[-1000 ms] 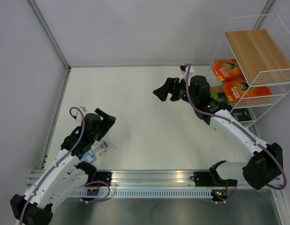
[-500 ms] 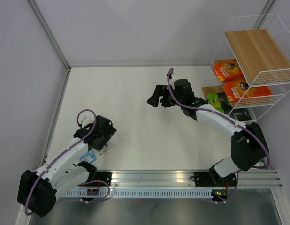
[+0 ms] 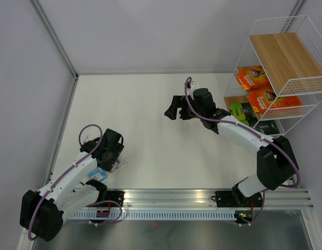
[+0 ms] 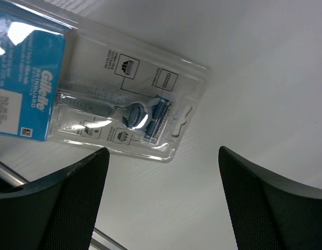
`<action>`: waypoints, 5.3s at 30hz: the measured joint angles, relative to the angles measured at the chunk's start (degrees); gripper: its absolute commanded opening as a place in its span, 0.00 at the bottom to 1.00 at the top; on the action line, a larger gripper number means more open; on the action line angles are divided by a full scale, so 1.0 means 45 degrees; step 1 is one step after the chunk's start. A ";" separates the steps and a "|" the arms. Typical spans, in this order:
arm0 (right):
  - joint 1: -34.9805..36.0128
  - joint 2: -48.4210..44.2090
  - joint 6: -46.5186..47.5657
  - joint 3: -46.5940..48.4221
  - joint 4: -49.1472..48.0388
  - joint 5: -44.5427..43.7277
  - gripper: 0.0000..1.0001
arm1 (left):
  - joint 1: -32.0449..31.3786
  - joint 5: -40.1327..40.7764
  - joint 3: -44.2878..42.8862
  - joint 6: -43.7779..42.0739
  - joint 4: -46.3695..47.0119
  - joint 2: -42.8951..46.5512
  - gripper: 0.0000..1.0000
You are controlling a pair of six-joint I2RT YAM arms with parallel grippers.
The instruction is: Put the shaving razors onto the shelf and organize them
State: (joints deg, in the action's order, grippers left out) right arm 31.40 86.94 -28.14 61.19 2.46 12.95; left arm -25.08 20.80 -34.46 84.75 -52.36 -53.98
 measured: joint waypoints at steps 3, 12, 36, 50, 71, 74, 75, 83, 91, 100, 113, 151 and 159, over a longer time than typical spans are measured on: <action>0.0000 0.0000 0.0087 0.0000 0.0024 -0.0068 0.98 | 0.0170 0.0058 0.0000 0.0767 -0.0709 0.0126 0.89; 0.0000 0.0068 0.0204 0.0000 0.0034 -0.0073 0.98 | 0.1297 0.0393 -0.0015 0.2317 -0.1919 0.0345 0.89; 0.0000 0.0257 0.0699 0.0053 0.0685 -0.0447 0.98 | 0.4061 -0.1297 0.0325 0.2166 -0.0214 -0.1661 0.77; 0.0000 0.0257 0.0889 0.0053 0.1044 -0.0869 0.98 | 0.4056 -0.1277 0.0651 0.2540 0.0131 -0.2701 0.43; 0.0000 0.0121 0.0860 0.0053 0.1389 -0.1933 0.98 | 0.3429 -0.1316 -0.1967 -0.3891 0.3075 -0.5455 0.02; 0.0000 0.0029 0.0753 0.0053 0.1418 -0.2084 0.98 | 0.2759 -0.1311 -0.2453 -0.5066 0.3342 -0.5362 0.02; 0.0000 0.0000 0.0680 0.0053 0.1428 -0.2142 0.98 | 0.2492 -0.1316 -0.2584 -0.5435 0.3458 -0.5275 0.02; -0.0019 -0.0481 0.0141 0.0058 0.2011 -0.3172 0.98 | 0.0889 -0.2540 -0.2773 -0.8476 0.5746 -0.3667 0.02; -0.0321 -0.2404 0.0690 0.0369 0.1875 -0.2467 0.98 | 0.0126 -0.4852 -0.4313 -1.1103 0.8602 -0.3866 0.02; -0.0311 -0.3662 0.1763 -0.0379 0.0442 0.0325 0.98 | -0.0748 -0.7062 -0.6402 -1.2458 1.0166 -0.5790 0.02; -0.0296 -0.2739 0.1889 -0.0010 0.1093 -0.0379 0.76 | -0.1821 -0.7757 -0.6781 -1.2764 1.0715 -0.6217 0.02; -0.0083 -0.2511 -0.1409 0.0699 0.0612 -0.0889 0.64 | -0.4017 -0.5960 -0.5586 -1.2599 1.0928 -0.4711 0.02; 0.0117 -0.2511 -0.1671 0.0695 0.0612 -0.1248 0.30 | -0.4381 -0.5493 -0.5712 -1.3143 1.0360 -0.4711 0.03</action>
State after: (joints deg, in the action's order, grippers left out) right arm 31.92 75.64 -35.66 64.31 5.21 7.33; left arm -44.80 -3.92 -60.16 25.61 -5.74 -75.18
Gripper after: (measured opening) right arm 0.371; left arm 0.151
